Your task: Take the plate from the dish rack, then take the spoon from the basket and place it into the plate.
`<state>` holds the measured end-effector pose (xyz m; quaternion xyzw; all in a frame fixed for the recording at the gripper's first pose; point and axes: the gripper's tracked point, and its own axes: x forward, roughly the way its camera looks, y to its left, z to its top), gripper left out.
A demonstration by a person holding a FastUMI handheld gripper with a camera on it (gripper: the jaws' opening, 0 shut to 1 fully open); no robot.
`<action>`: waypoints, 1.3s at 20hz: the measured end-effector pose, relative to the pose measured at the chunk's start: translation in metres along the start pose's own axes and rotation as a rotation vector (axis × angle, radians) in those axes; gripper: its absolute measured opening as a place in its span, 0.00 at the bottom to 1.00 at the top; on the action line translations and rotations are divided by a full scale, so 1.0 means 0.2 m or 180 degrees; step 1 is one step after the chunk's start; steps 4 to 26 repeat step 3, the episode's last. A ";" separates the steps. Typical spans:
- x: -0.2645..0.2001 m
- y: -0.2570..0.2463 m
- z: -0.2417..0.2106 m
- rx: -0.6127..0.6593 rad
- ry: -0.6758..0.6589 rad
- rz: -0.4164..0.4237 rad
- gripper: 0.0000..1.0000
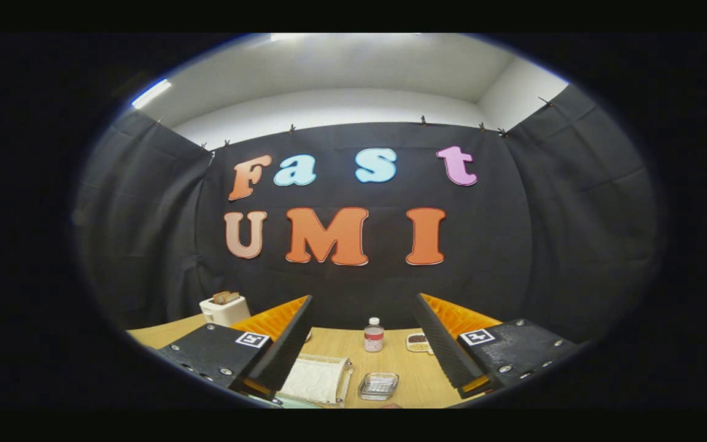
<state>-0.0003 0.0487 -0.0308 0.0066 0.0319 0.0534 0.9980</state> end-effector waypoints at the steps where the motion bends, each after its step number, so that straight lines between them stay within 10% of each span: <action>1: 0.00 0.00 -0.01 0.0003 0.0010 -0.0002 0.97; 26: -0.01 0.00 -0.02 0.0010 0.0031 -0.0001 0.97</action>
